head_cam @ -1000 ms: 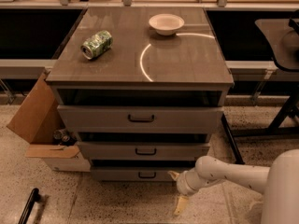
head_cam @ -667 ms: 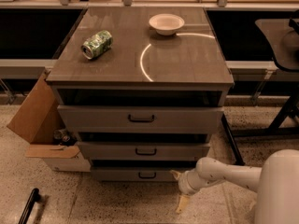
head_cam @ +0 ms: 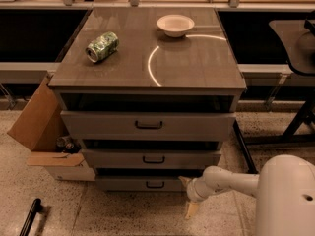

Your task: Open bottom drawer

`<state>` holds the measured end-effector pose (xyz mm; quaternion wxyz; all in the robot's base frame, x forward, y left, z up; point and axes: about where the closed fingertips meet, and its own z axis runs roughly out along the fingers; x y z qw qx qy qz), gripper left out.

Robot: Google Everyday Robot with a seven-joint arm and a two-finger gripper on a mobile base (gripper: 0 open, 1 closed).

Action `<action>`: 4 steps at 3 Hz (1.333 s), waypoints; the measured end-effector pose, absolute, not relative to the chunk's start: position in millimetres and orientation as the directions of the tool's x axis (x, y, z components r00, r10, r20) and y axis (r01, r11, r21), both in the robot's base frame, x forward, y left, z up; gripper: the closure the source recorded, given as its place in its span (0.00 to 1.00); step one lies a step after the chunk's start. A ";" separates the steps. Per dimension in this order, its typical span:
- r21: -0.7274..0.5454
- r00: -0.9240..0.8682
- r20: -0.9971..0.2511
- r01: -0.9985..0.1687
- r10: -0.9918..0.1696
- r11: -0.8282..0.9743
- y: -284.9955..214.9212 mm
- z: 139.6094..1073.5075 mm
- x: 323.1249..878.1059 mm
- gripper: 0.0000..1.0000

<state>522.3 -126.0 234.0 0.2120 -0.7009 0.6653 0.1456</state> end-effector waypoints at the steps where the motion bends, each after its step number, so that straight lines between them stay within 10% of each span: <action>1: -0.123 0.091 -0.469 -0.992 -0.879 -0.038 -126.2 220.3 539.2 0.00; 4: -0.127 0.064 -0.451 -0.992 -0.890 -0.007 -132.0 178.0 578.7 0.00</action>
Offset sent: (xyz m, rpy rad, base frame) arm 0.0544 -0.0084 -0.0426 -0.0349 -0.0462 -0.0050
